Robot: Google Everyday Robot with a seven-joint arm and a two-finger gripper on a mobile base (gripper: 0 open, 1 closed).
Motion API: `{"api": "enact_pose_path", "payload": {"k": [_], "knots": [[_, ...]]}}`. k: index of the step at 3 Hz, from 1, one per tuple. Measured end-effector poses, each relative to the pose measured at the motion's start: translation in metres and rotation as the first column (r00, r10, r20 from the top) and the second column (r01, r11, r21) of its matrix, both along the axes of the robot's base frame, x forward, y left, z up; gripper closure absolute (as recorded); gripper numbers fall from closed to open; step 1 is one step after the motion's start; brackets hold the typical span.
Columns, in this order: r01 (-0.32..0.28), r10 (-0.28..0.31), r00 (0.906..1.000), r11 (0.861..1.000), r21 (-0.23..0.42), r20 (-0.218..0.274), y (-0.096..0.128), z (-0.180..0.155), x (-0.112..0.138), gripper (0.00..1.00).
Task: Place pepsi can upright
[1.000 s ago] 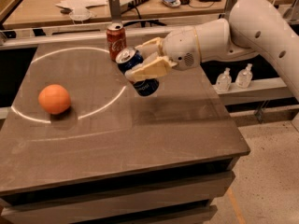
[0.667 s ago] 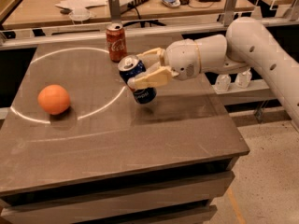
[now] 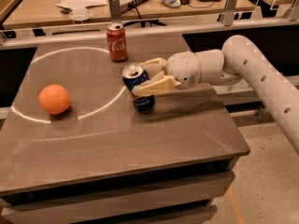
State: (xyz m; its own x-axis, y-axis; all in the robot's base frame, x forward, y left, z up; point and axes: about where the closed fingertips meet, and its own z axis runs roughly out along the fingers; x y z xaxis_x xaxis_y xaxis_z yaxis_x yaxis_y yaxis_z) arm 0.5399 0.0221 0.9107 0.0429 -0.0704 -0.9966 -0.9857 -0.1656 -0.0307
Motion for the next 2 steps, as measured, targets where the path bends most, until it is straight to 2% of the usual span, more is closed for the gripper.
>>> {"api": "enact_pose_path", "payload": {"k": [1,2], "knots": [[-0.035,0.037,0.9988,0.998,0.055,-0.033,-0.0043,-0.0107,-0.0050,0.51],[-0.045,0.048,0.9979,0.996,0.075,-0.042,-0.0092,-0.0138,-0.0079,0.20]]}}
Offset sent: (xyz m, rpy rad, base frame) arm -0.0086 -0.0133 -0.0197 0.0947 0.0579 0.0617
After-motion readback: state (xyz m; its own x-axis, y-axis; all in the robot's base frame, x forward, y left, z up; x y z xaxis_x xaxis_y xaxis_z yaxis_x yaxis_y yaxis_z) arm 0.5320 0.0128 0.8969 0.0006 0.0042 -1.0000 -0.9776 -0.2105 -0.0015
